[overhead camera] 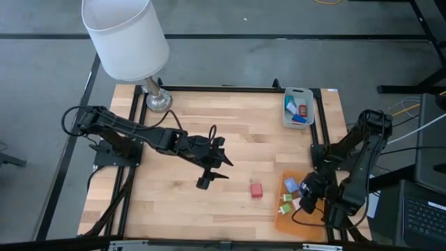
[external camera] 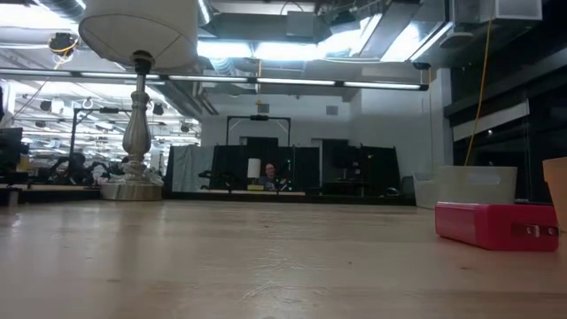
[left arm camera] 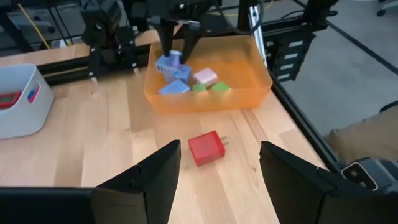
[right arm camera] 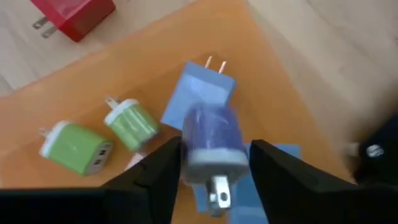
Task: Pick & Place Office items
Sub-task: Put the violet charger adapter into the orange bin, then put the red charger adapter into the orange bin
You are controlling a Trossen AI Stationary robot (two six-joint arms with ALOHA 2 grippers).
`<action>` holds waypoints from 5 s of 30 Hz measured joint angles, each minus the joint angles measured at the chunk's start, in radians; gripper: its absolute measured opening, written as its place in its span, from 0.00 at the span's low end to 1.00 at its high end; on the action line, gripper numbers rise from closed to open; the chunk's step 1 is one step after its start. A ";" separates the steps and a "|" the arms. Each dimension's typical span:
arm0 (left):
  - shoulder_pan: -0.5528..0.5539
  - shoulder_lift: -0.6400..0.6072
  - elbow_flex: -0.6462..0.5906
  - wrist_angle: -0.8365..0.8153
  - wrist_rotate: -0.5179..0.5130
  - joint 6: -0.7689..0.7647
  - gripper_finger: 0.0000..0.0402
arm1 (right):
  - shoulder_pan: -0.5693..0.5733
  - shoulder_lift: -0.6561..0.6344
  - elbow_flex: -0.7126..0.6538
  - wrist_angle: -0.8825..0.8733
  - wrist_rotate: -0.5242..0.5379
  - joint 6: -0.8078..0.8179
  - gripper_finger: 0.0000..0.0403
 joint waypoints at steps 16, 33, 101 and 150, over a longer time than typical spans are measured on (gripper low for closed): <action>0.007 0.083 -0.011 -0.039 -0.117 0.085 0.53 | -0.016 0.000 0.000 0.269 0.600 -0.176 0.66; -0.055 0.577 0.393 -0.396 -0.194 0.557 0.53 | -0.141 0.001 0.001 1.002 0.800 -1.079 0.66; -0.534 -0.118 -1.061 1.578 -0.631 -0.201 0.48 | -0.969 0.137 0.130 0.530 -0.334 -0.838 0.66; -0.677 -0.118 -1.060 1.530 -0.266 -0.183 0.48 | -0.696 0.643 0.711 0.007 -0.408 -0.051 0.66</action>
